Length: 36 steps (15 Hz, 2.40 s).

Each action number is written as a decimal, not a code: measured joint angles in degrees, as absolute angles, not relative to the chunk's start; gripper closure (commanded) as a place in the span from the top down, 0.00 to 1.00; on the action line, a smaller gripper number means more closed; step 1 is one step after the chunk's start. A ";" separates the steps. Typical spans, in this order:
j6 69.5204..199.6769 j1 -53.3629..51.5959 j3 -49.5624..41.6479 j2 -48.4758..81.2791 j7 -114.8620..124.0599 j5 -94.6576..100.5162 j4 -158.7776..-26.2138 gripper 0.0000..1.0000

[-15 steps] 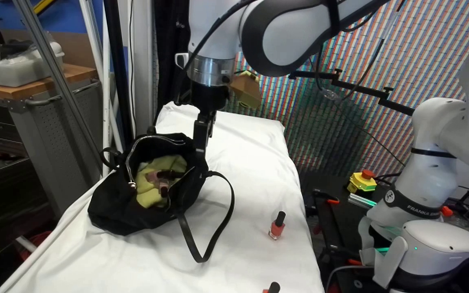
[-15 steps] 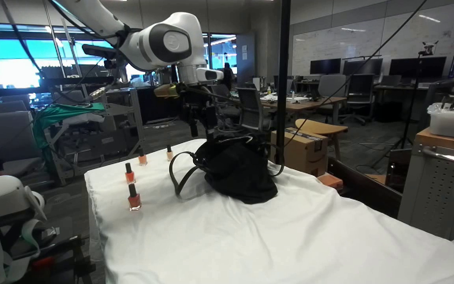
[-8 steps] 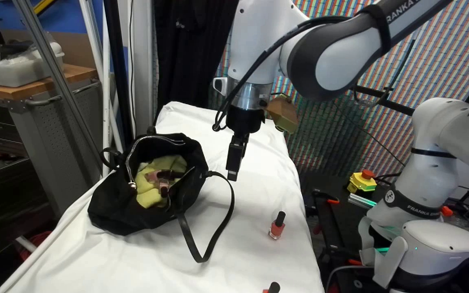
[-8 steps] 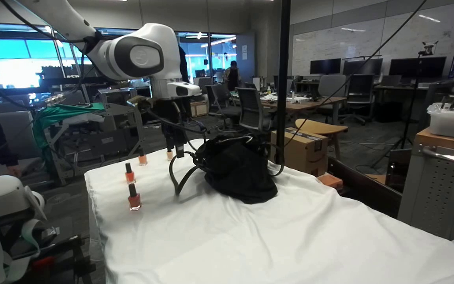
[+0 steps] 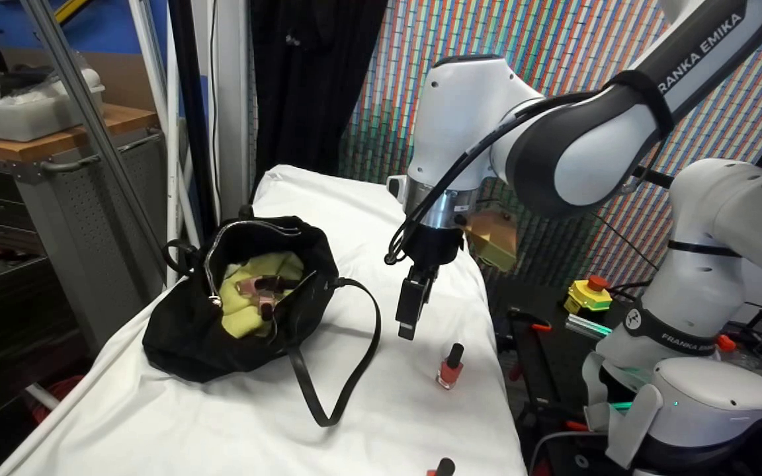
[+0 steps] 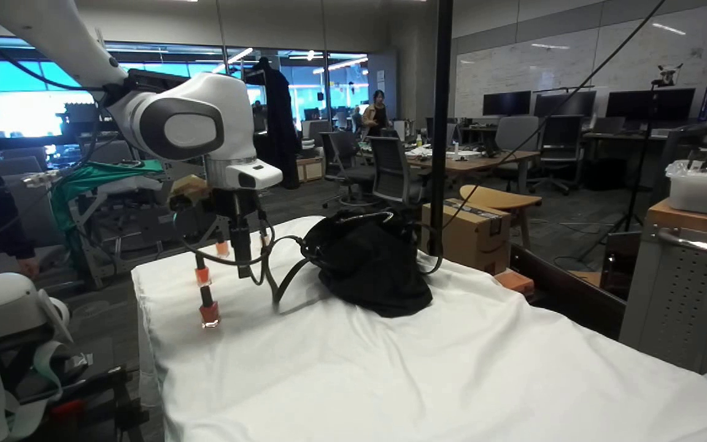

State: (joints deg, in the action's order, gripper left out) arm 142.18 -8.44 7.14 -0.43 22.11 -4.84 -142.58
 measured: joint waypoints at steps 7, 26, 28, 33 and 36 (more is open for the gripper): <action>146.76 -8.44 7.74 -0.41 27.26 -8.53 -147.66 1.00; 150.69 -10.81 11.39 1.09 57.64 -2.19 -152.68 1.00; 152.56 -10.80 11.01 2.07 58.83 0.73 -153.25 1.00; 158.37 -10.76 8.09 4.98 60.12 8.92 -153.99 1.00; 160.50 -10.76 6.71 5.41 59.98 9.92 -154.00 1.00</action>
